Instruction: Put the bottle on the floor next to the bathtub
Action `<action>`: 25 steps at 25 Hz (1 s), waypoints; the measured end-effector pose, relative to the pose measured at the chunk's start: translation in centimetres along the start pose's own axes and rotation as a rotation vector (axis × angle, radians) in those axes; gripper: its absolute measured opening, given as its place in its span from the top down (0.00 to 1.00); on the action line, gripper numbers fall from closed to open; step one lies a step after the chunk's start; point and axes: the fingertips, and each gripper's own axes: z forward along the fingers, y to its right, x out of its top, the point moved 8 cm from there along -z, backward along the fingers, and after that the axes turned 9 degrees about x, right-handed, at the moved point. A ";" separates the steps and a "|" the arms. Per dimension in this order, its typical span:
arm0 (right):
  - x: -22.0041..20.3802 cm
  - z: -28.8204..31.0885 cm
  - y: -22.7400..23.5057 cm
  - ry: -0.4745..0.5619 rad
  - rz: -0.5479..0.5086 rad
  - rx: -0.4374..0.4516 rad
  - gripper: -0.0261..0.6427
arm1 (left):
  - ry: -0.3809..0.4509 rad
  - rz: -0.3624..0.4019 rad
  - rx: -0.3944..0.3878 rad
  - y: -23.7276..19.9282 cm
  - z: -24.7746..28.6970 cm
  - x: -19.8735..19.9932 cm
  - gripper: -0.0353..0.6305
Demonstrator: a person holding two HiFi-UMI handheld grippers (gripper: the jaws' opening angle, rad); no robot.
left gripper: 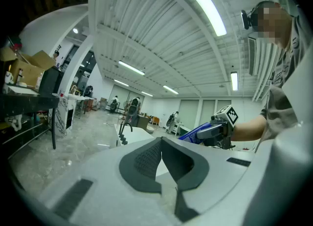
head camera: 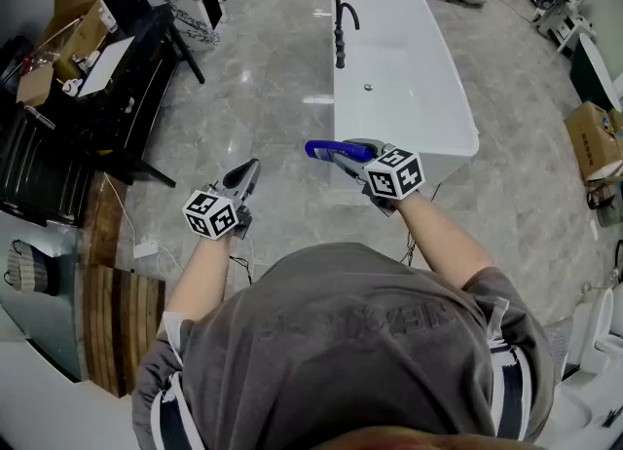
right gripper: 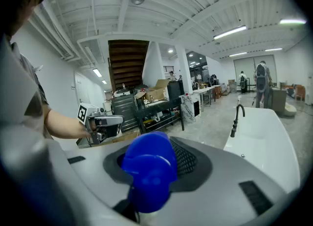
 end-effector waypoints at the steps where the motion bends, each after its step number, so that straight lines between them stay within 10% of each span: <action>1: 0.0 0.0 0.0 0.000 0.000 -0.001 0.77 | 0.000 -0.001 0.000 0.0 0.0 -0.1 0.94; 25: -1.5 1.1 -0.4 -0.010 0.025 -0.014 0.76 | -0.033 -0.014 -0.032 -3.3 -1.1 -2.6 0.94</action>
